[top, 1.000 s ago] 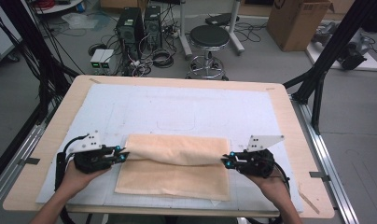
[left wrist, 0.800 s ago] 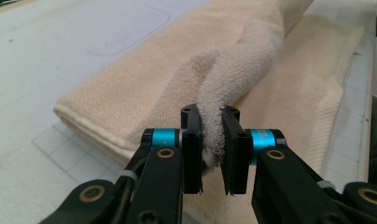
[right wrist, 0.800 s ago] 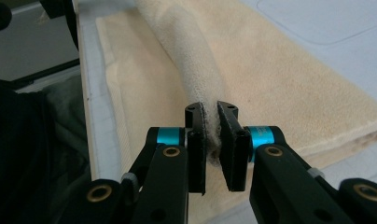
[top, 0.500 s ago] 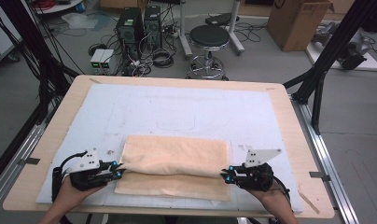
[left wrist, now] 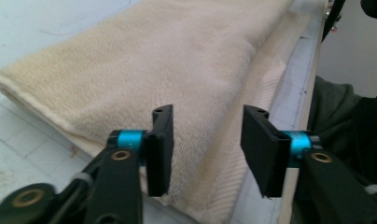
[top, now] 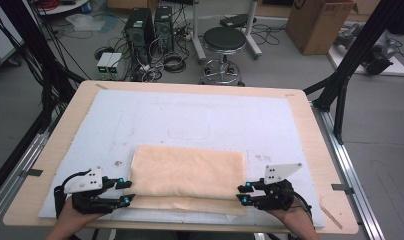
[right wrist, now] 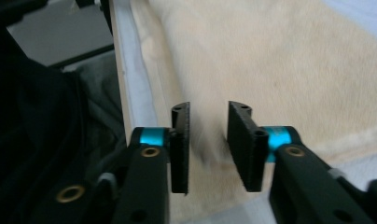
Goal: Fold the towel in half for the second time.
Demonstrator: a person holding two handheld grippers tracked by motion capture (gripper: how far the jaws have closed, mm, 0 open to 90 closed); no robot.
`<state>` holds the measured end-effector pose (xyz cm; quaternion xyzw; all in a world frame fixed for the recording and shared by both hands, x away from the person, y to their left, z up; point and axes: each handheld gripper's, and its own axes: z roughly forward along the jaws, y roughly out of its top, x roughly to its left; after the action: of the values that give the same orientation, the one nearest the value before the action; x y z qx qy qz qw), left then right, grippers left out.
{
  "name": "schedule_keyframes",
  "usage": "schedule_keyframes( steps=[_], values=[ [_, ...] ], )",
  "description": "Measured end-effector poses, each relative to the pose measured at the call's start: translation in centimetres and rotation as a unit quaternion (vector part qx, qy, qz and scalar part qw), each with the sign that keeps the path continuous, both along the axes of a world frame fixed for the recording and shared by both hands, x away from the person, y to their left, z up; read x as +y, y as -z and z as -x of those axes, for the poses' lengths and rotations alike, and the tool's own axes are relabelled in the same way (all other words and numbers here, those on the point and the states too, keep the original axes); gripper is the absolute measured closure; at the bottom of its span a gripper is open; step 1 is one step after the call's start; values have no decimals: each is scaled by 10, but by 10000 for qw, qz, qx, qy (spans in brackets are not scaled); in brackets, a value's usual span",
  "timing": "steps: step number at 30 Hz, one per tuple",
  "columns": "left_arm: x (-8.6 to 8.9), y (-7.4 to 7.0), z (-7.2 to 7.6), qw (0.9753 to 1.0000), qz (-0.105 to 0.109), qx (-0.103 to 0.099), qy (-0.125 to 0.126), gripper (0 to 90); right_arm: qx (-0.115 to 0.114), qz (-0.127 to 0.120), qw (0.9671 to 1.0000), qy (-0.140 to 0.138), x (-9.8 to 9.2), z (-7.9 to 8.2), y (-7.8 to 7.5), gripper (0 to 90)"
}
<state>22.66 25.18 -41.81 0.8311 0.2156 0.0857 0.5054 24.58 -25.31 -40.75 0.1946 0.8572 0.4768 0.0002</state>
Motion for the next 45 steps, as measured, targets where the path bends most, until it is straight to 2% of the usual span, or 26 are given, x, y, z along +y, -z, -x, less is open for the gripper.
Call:
schedule_keyframes(
  steps=[2,4,6,8,9,12,14,15,18,20,24,27,32,34,40,42,44,45],
  values=[
    [-3,1,0,9999,-132,-6,71,507,12,47,10000,-63,5,-1,-1,625],
    [-7,6,-3,9996,-282,31,84,505,-41,259,9995,-177,14,-1,1,599],
    [-8,11,-6,9992,-377,90,10,509,-42,363,9989,-298,23,-1,6,566],
    [-8,15,-10,9987,-468,168,-76,542,-109,598,9975,-354,30,-1,12,566],
    [-8,16,-11,9985,-508,181,-100,561,-53,694,9969,-358,33,-1,14,571],
    [-8,17,-13,9983,-541,174,-146,673,-89,791,9961,-370,34,-4,19,708],
    [-8,17,-13,9982,-555,119,-166,762,7,688,9972,-301,31,-7,20,793],
    [-7,16,-13,9985,-515,99,-156,805,12,642,9976,-272,29,-8,19,819],
    [-5,11,-12,9990,-410,28,-172,837,-14,576,9981,-198,27,-8,15,838],
    [-4,7,-10,9992,-365,-55,-171,842,-95,570,9981,-214,27,-7,10,844],
    [0,-4,-5,9993,-198,-247,-185,847,-190,354,9991,-158,24,-3,-1,847],
    [2,-10,0,9991,-253,-312,-129,847,-279,216,9991,-222,23,1,-8,846],
    [2,0,9,9992,-311,-224,-64,844,-232,394,9985,-300,25,11,-3,847],
    [1,5,13,9995,-251,-170,-62,844,-191,439,9983,-344,24,14,2,847],
    [-5,14,16,9985,-525,-54,146,846,-37,571,9976,-380,22,16,13,851],
    [-4,15,17,9987,-477,-24,195,830,36,557,9977,-382,21,15,15,817],
    [-2,9,17,9996,-171,-35,209,721,186,417,9982,-379,21,14,13,693],
    [-1,5,17,9998,-17,-34,183,679,229,324,9984,-398,20,13,10,666]
  ],
)
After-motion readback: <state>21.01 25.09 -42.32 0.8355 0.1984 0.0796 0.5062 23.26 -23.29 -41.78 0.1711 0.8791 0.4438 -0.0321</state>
